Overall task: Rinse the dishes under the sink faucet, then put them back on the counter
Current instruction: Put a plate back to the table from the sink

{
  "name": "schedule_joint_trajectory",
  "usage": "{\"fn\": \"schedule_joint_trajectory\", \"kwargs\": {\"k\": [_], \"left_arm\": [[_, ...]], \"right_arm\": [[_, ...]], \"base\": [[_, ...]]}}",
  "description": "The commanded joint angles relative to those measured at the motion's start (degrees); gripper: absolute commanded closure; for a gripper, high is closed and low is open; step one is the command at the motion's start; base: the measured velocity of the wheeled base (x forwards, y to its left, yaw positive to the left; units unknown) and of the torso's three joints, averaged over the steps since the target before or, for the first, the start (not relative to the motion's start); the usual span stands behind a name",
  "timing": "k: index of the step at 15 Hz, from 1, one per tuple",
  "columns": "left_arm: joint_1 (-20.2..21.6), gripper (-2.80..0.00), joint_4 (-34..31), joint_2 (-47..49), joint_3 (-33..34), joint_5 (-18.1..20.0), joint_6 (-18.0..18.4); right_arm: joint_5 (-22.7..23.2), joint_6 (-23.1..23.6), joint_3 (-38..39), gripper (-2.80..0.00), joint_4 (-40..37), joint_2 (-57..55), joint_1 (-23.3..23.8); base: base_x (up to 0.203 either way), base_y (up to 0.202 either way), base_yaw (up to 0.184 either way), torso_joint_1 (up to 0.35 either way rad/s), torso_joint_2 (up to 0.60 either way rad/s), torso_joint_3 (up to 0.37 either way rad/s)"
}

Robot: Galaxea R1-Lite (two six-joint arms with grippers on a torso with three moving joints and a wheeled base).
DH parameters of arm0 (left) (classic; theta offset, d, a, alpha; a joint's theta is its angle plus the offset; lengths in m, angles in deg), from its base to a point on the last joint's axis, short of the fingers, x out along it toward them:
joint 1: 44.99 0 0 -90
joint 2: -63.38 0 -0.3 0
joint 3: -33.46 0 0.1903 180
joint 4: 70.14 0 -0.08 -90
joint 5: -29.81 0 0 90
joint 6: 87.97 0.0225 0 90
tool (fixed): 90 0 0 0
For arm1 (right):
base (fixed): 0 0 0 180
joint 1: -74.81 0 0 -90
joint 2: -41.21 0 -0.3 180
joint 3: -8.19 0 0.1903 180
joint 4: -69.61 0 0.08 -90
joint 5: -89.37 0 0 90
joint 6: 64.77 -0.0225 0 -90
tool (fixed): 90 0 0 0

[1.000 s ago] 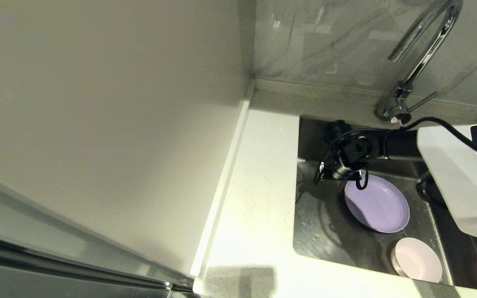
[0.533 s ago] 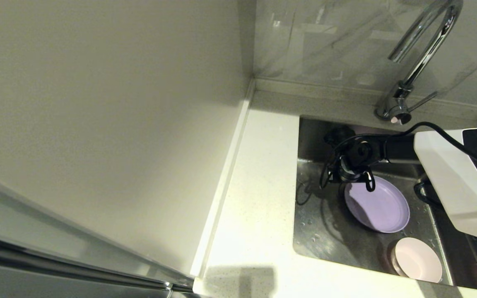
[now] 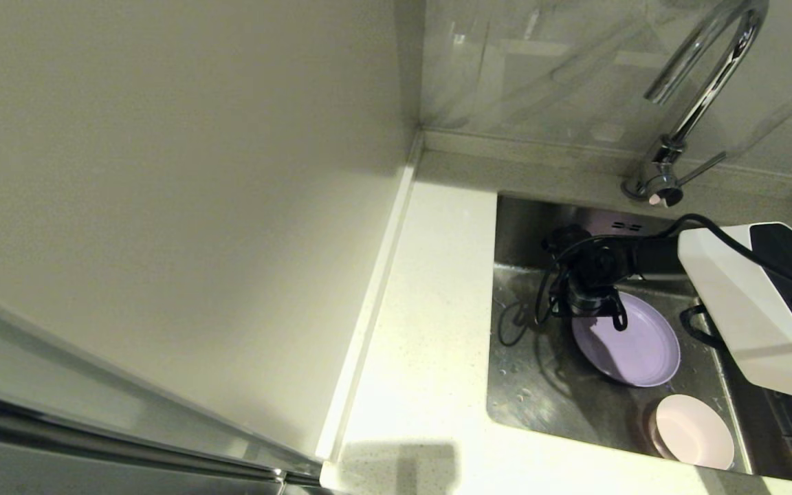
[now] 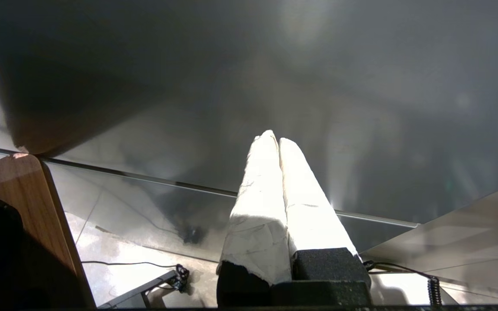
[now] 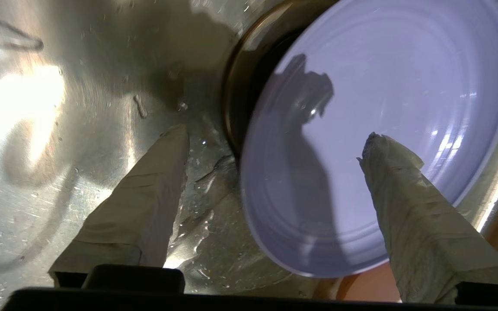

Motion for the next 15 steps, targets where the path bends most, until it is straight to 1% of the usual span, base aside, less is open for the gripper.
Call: {"fn": "schedule_joint_trajectory", "kwargs": {"k": [1, 8, 9, 10, 11, 15], "left_arm": [[0.07, 0.0, 0.0, 0.0, 0.18, 0.0, -0.04], [-0.01, 0.0, 0.01, 0.0, 0.17, 0.0, -0.04], [0.02, 0.0, 0.07, 0.0, 0.18, 0.0, -0.04], [0.07, 0.0, 0.0, 0.0, 0.18, 0.0, -0.04], [0.04, 0.0, 0.0, 0.0, 0.15, 0.0, -0.04], [0.07, 0.0, 0.0, 0.0, 0.18, 0.0, -0.04]], "right_arm": [[-0.41, -0.11, -0.18, -2.8, -0.16, -1.64, 0.02], [-0.52, -0.16, -0.68, -2.8, 0.2, -3.53, 0.02], [-1.17, -0.16, -0.68, -2.8, 0.2, -3.53, 0.02], [-2.19, -0.16, -0.68, 0.0, 0.46, -3.71, 0.02], [-3.02, -0.16, -0.68, 0.0, 1.12, -3.97, 0.02], [-3.16, -0.17, -0.77, 0.0, 1.26, -3.69, 0.11]], "base": [[0.0, 0.0, 0.0, 0.0, 0.0, 0.0], [0.0, 0.0, 0.0, 0.0, 0.0, 0.0], [0.0, 0.0, 0.0, 0.0, 0.0, 0.0], [0.0, 0.0, 0.0, 0.0, 0.0, 0.0], [0.0, 0.0, 0.0, 0.0, 0.0, 0.0], [0.0, 0.0, 0.0, 0.0, 0.0, 0.0]]}}
